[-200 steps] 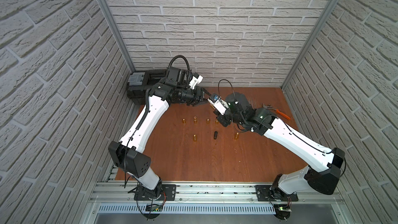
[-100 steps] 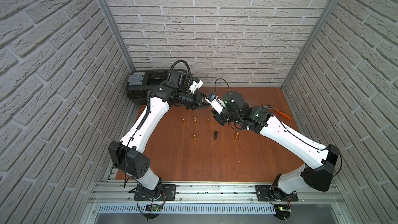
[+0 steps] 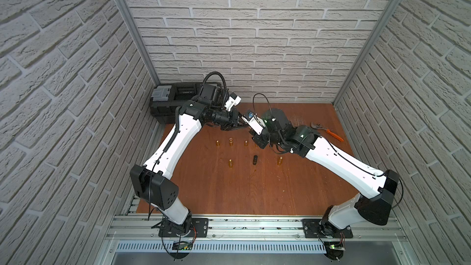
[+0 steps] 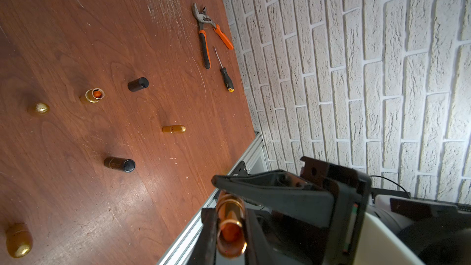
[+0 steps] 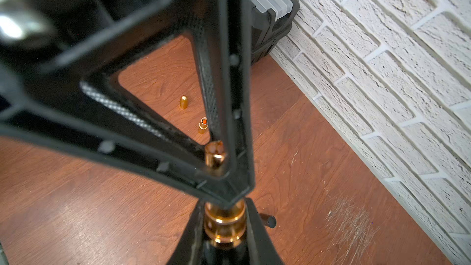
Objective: Open the lipstick cap
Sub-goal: Place the lipstick at the center of the board.
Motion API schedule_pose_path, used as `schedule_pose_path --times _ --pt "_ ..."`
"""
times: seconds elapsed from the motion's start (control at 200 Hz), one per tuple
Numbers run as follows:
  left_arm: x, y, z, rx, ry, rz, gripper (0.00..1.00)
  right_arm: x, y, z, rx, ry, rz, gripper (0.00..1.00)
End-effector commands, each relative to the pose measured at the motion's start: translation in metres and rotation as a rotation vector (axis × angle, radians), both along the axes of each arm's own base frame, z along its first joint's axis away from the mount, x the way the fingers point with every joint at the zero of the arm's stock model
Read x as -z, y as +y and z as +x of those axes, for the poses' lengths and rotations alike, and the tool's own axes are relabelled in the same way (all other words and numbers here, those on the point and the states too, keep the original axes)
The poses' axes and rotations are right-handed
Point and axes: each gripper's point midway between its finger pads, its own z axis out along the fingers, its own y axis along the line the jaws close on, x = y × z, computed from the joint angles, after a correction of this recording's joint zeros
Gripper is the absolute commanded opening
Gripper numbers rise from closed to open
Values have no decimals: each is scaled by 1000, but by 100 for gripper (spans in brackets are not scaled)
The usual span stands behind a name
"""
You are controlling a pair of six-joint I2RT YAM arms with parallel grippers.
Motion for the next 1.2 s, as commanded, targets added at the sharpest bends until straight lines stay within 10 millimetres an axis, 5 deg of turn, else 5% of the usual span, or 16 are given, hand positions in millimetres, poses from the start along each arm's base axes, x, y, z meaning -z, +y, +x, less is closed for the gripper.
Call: schedule_pose_path --times 0.0,0.385,0.55,0.7,0.9,1.075,1.195 --pt "-2 -2 -4 25 -12 0 13 -18 6 7 -2 -54 34 10" --pt "-7 5 12 -23 -49 34 9 -33 -13 8 48 -104 -8 36" --pt "18 5 36 -61 -150 258 12 -59 -42 0 101 -175 -47 39" --pt "48 -23 72 -68 -263 384 11 -83 -68 -17 144 -218 -24 39" --pt "91 -89 100 4 -432 512 11 -92 -103 -38 211 -239 -9 40" --pt "133 -152 97 129 -503 592 12 -93 -128 -51 268 -252 -3 40" --pt "154 -173 100 139 -519 599 12 -95 -138 -57 288 -269 6 40"
